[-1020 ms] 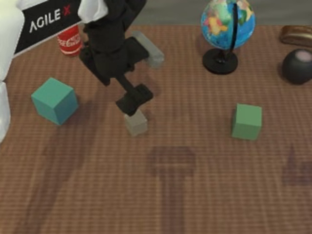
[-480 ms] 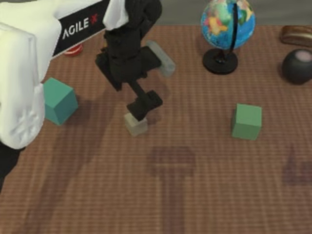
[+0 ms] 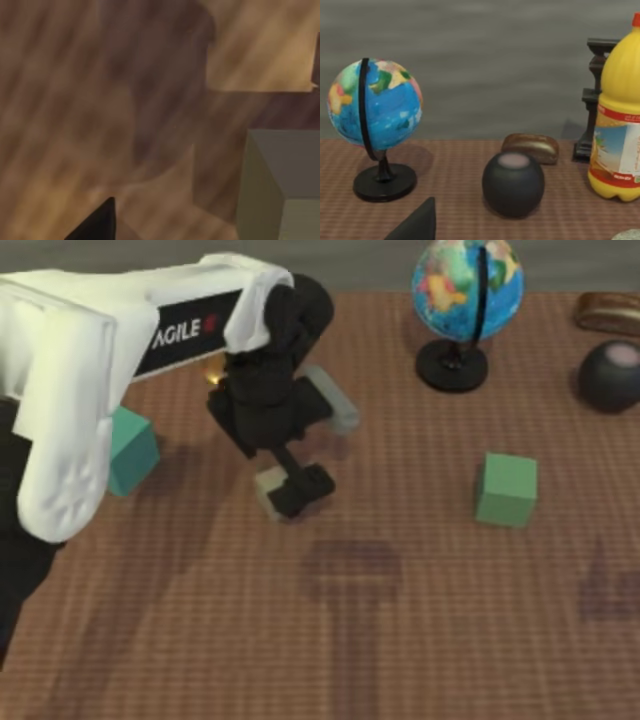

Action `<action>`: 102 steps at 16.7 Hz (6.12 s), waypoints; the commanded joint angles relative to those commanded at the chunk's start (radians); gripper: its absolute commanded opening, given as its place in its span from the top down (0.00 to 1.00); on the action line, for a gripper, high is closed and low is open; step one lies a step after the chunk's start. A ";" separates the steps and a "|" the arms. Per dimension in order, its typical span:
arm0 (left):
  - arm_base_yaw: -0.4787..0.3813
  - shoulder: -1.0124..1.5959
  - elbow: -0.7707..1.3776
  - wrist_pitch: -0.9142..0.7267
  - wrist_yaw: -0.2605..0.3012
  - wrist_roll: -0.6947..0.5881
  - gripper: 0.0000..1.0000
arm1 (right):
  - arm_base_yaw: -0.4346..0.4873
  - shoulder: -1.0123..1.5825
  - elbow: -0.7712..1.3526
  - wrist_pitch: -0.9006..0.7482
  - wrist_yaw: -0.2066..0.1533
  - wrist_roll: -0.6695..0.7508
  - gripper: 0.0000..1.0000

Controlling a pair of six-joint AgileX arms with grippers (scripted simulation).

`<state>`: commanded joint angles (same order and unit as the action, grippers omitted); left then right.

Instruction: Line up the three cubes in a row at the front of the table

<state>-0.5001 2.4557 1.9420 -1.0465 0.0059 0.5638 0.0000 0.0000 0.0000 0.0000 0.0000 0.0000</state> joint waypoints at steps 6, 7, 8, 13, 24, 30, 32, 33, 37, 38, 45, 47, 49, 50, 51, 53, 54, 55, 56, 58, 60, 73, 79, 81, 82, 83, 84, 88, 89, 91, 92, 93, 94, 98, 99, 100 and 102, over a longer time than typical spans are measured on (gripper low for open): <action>-0.001 0.032 -0.056 0.078 0.000 0.000 0.00 | 0.000 0.000 0.000 0.000 0.000 0.000 0.00; -0.001 0.032 -0.056 0.078 0.000 0.000 0.00 | 0.000 0.000 0.000 0.000 0.000 0.000 0.00; -0.001 0.032 -0.056 0.078 0.000 0.000 0.08 | 0.000 0.000 0.000 0.000 0.000 0.000 0.00; -0.001 0.032 -0.056 0.078 0.000 0.000 0.45 | 0.000 0.000 0.000 0.000 0.000 0.000 0.00; -0.001 0.032 -0.056 0.078 0.000 0.000 1.00 | 0.000 0.000 0.000 0.000 0.000 0.000 0.00; -0.001 -0.005 -0.049 0.058 0.015 -0.008 1.00 | 0.000 0.000 0.000 0.000 0.000 0.000 0.00; 0.001 -0.015 -0.016 0.020 0.014 -0.007 1.00 | 0.000 0.000 0.000 0.000 0.000 0.000 0.00; 0.005 -0.024 0.007 -0.015 0.013 -0.008 1.00 | 0.000 0.000 0.000 0.000 0.000 0.000 0.00; 0.017 -0.065 0.098 -0.154 0.014 -0.010 1.00 | 0.000 0.000 0.000 0.000 0.000 0.000 0.00; 0.019 -0.072 0.107 -0.165 0.014 -0.011 1.00 | 0.000 0.000 0.000 0.000 0.000 0.000 0.00; -0.025 -0.081 0.093 -0.162 0.013 -0.006 1.00 | 0.000 0.000 0.000 0.000 0.000 0.000 0.00; -0.094 -0.104 0.067 -0.157 0.012 -0.005 1.00 | 0.000 0.000 0.000 0.000 0.000 0.000 0.00; -0.184 -0.134 0.029 -0.150 0.010 -0.005 1.00 | 0.000 0.000 0.000 0.000 0.000 0.000 0.00; -0.233 -0.150 0.009 -0.147 0.010 -0.005 1.00 | 0.000 0.000 0.000 0.000 0.000 0.000 0.00; -0.284 -0.166 -0.012 -0.144 0.009 -0.004 1.00 | 0.000 0.000 0.000 0.000 0.000 0.000 0.00; -0.387 -0.197 -0.051 -0.138 0.009 -0.003 1.00 | 0.000 0.000 0.000 0.000 0.000 0.000 0.00; -0.433 -0.212 -0.068 -0.135 0.009 -0.002 1.00 | 0.000 0.000 0.000 0.000 0.000 0.000 0.00; -0.472 -0.225 -0.083 -0.132 0.009 -0.001 1.00 | 0.000 0.000 0.000 0.000 0.000 0.000 0.00; -0.500 -0.235 -0.095 -0.129 0.009 0.000 1.00 | 0.000 0.000 0.000 0.000 0.000 0.000 0.00; -0.524 -0.246 -0.106 -0.126 0.008 0.000 1.00 | 0.000 0.000 0.000 0.000 0.000 0.000 0.00; -0.524 -0.246 -0.106 -0.126 0.008 0.000 1.00 | 0.000 0.000 0.000 0.000 0.000 0.000 0.00; -0.525 -0.165 -0.256 0.105 0.009 0.000 1.00 | 0.000 0.000 0.000 0.000 0.000 0.000 0.00; -0.525 -0.165 -0.256 0.105 0.009 0.000 0.62 | 0.000 0.000 0.000 0.000 0.000 0.000 0.00; -0.525 -0.165 -0.256 0.105 0.009 0.000 0.47 | 0.000 0.000 0.000 0.000 0.000 0.000 0.00; -0.525 -0.165 -0.256 0.105 0.009 0.000 0.40 | 0.000 0.000 0.000 0.000 0.000 0.000 0.00; -0.525 -0.165 -0.256 0.105 0.009 0.000 0.32 | 0.000 0.000 0.000 0.000 0.000 0.000 0.00; -0.525 -0.165 -0.256 0.105 0.009 0.000 0.25 | 0.000 0.000 0.000 0.000 0.000 0.000 0.00; -0.525 -0.165 -0.256 0.105 0.009 0.000 0.00 | 0.000 0.000 0.000 0.000 0.000 0.000 0.00; -0.525 -0.165 -0.256 0.105 0.009 0.000 0.00 | 0.000 0.000 0.000 0.000 0.000 0.000 0.00; -0.525 -0.165 -0.256 0.105 0.009 0.000 0.00 | 0.000 0.000 0.000 0.000 0.000 0.000 0.00; -0.525 -0.165 -0.256 0.105 0.009 0.000 0.00 | 0.000 0.000 0.000 0.000 0.000 0.000 0.00; -0.525 -0.165 -0.256 0.105 0.009 0.000 0.00 | 0.000 0.000 0.000 0.000 0.000 0.000 0.00; -0.525 -0.165 -0.256 0.105 0.009 0.000 0.00 | 0.000 0.000 0.000 0.000 0.000 0.000 0.00; -0.525 -0.170 -0.241 0.087 0.009 0.003 0.00 | 0.000 0.000 0.000 0.000 0.000 0.000 0.00; -0.523 -0.177 -0.223 0.062 0.008 0.003 0.00 | 0.000 0.000 0.000 0.000 0.000 0.000 0.00; -0.519 -0.187 -0.202 0.028 0.007 0.002 0.00 | 0.000 0.000 0.000 0.000 0.000 0.000 0.00; -0.512 -0.211 -0.155 -0.053 0.007 0.001 0.00 | 0.000 0.000 0.000 0.000 0.000 0.000 0.00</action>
<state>-1.0118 2.2445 1.7871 -1.0999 0.0134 0.5646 0.0000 0.0000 0.0000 0.0000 0.0000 0.0000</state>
